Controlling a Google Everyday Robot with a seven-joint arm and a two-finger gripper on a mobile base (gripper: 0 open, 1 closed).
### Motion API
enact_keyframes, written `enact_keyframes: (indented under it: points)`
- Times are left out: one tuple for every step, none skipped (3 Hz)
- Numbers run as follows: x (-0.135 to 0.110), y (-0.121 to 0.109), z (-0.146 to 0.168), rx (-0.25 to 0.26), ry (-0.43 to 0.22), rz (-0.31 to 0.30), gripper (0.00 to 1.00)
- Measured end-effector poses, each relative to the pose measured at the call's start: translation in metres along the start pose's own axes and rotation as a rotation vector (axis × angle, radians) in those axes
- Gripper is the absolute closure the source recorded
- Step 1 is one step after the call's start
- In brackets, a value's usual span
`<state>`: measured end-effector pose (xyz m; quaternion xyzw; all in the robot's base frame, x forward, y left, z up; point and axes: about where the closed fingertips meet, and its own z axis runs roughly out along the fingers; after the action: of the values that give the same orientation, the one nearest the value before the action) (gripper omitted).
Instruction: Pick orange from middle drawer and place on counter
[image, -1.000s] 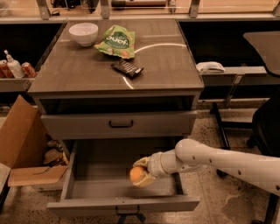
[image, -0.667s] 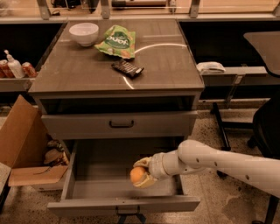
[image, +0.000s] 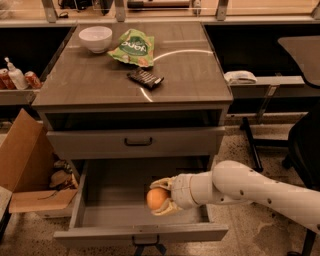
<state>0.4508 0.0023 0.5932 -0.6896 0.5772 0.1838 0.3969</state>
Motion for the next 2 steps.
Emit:
enact_keyframes:
  points:
    - [0.0,0.0,0.0,0.0,0.0,0.0,1.0]
    - [-0.028,-0.011,-0.024,0.033,-0.007,-0.056,1.0]
